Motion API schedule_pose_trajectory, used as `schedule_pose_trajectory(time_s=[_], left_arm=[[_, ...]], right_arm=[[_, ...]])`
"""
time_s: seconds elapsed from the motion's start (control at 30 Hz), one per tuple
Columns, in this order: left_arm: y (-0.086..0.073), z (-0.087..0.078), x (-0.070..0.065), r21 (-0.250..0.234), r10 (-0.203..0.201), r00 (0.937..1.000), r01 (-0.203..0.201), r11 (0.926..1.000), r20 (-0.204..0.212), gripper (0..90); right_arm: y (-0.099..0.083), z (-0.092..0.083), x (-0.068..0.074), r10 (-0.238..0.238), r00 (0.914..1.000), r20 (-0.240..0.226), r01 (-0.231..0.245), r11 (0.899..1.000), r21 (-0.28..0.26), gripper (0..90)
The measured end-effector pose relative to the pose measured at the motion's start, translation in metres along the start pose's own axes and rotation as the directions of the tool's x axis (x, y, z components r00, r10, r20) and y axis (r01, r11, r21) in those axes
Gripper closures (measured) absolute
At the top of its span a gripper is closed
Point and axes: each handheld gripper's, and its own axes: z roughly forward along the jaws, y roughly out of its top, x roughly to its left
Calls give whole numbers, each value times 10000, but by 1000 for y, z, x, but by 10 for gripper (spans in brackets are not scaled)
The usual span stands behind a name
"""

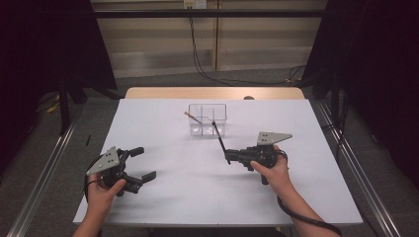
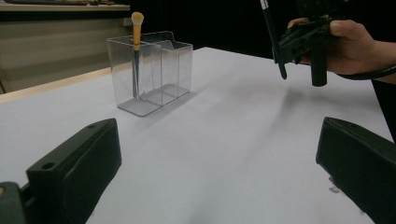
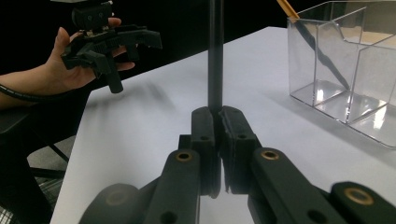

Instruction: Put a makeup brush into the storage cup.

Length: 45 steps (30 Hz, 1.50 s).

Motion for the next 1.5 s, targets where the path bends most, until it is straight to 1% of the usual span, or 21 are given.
schedule_pose_trajectory(time_s=[0.07, 0.13, 0.27, 0.3, 0.33, 0.4, 0.57, 0.6, 0.73, 0.8, 0.9, 0.97, 1.0, 1.03, 1.2, 1.4, 1.5], left_arm=[[1, 1, 0, 1, 20, 10000, -20, 10000, 0, 0], [1, 2, -1, -34, -75, 10000, 75, 10000, 47, 0], [4, 6, -1, -12, -22, 10000, 22, 10000, 96, 0], [5, 7, -2, -45, -84, 9999, 84, 10000, 108, 0], [6, 8, -2, -38, -28, 9999, 28, 10000, 122, 0], [7, 10, -3, -76, -37, 9998, 39, 10000, 187, 0], [12, 16, -5, -82, -8, 9996, 10, 10000, 280, 0], [13, 18, -6, -144, -46, 9995, 51, 9999, 316, 0], [19, 24, -7, -183, 72, 9991, -64, 9998, 428, 0], [22, 28, -8, -230, 60, 9986, -48, 9997, 523, 0], [25, 36, -10, -304, 78, 9979, -59, 9995, 645, 0], [27, 40, -12, -241, 111, 9970, -93, 9997, 766, 0], [28, 43, -12, -304, 112, 9966, -88, 9995, 814, 0], [29, 45, -13, -301, 94, 9962, -68, 9995, 865, 0], [37, 59, -15, -586, -50, 9942, 113, 9982, 1075, 0], [45, 78, -18, -727, 18, 9902, 84, 9973, 1399, 0], [49, 87, -20, -748, 38, 9890, 74, 9972, 1481, 0]], right_arm=[[0, 1, 0, -12, 10000, -29, 12, 10000, 26, 847], [-1, 2, 1, 23, 10000, -87, -23, 10000, 1, 847], [-1, 4, 2, -39, 9999, -108, 39, 10000, 27, 847], [-1, 4, 2, -55, 9999, -113, 56, 10000, 21, 847], [-1, 5, 3, -64, 9999, -130, 64, 10000, -12, 847], [-1, 6, 4, -81, 9998, -162, 81, 10000, -6, 848], [-4, 8, 3, -67, 9997, -215, 70, 9998, 162, 847], [-4, 9, 3, -71, 9997, -246, 77, 9997, 211, 848], [-4, 12, 4, -149, 9995, -296, 156, 9996, 227, 848], [-4, 13, 4, -127, 9993, -349, 134, 9997, 202, 847], [-3, 13, 4, -137, 9993, -337, 144, 9997, 204, 847], [-3, 13, 4, -111, 9994, -322, 116, 9998, 152, 847], [-3, 12, 3, -104, 9995, -314, 108, 9998, 142, 847], [-3, 12, 3, -95, 9994, -320, 100, 9998, 148, 848], [-3, 13, 4, -140, 9993, -335, 145, 9998, 146, 847], [-2, 13, 4, -147, 9992, -378, 151, 9998, 93, 847], [-1, 12, 4, -159, 9991, -398, 161, 9999, 35, 848]])
